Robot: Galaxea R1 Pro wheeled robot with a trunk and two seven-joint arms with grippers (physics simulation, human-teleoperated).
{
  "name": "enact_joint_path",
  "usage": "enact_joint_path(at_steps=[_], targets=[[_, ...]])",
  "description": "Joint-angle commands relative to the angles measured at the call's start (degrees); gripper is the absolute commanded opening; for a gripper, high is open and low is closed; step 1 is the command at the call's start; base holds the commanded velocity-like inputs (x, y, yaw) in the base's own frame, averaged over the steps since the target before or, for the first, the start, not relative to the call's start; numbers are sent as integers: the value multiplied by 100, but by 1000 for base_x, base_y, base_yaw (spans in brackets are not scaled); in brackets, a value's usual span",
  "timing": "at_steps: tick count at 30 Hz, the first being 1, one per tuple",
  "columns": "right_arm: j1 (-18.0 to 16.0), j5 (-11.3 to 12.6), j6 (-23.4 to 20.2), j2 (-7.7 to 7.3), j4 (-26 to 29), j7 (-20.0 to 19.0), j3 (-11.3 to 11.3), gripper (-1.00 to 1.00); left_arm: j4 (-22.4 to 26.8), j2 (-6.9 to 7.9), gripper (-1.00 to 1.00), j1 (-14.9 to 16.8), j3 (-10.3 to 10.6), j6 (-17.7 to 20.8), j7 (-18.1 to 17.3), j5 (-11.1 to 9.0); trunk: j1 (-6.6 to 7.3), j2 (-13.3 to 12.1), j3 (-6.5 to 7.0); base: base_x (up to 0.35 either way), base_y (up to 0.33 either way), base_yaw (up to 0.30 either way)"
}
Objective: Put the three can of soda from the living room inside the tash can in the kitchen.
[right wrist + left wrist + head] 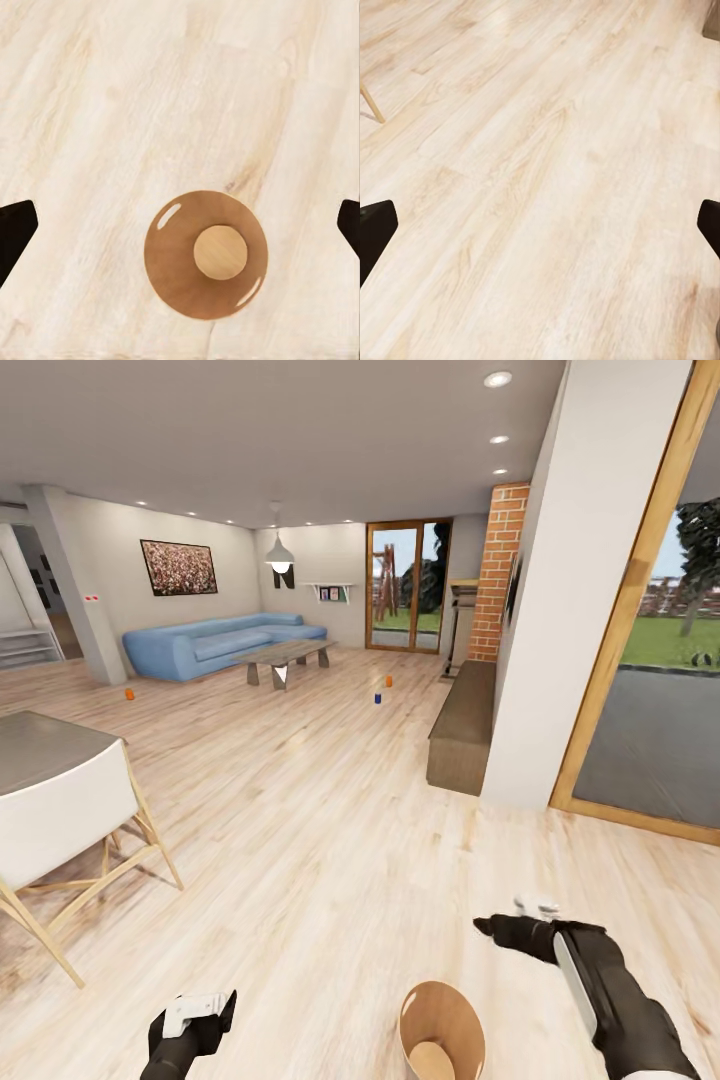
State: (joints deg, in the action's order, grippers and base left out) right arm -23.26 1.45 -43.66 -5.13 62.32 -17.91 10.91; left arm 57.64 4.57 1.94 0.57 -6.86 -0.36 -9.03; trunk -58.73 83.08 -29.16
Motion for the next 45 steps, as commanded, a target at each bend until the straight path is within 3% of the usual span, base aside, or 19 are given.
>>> enact_joint_path(at_steps=[1, 2, 3, 4, 6, 9, 14, 45], targets=[[-308, -63, -113, -51, -386, 3, 2, 100, 3, 0, 100, 0, 0, 0, 0, -2, 0, 0, -1, 0, 0, 0], [-1220, -247, -351, -257, -1682, 18, 5, 100, 7, 0, 100, 0, 3, 0, 2, -8, 0, 0, -1, 0, 0, 0], [-1422, -297, -376, -316, -2022, 21, 6, 100, 8, 0, 100, 0, 3, 0, 2, -8, 0, 0, -1, 0, 0, 0], [-1422, -297, -376, -316, -2022, 21, 6, 100, 8, 0, 100, 0, 3, 0, 2, -8, 0, 0, -1, 0, 0, 0], [-1915, -411, -392, -479, -2926, 35, 7, 100, 9, 0, 100, 0, 4, 3, -3, -10, -22, 40, -19, 0, 0, 0], [-2342, -509, -252, -648, -3821, 46, 4, 100, 7, 0, 100, 0, 14, 14, -7, -1, -88, 161, -72, 0, 0, 0], [-2472, -537, -182, -749, -4083, 15, -6, 100, 11, 1, 100, 0, 21, 17, -6, -2, -198, 361, -162, 0, 0, 0], [-2499, -523, 50, -715, -4100, -71, -149, 100, 2, 0, 100, 0, 31, 33, 1, 24, -878, 1605, -719, 0, 0, 0]])
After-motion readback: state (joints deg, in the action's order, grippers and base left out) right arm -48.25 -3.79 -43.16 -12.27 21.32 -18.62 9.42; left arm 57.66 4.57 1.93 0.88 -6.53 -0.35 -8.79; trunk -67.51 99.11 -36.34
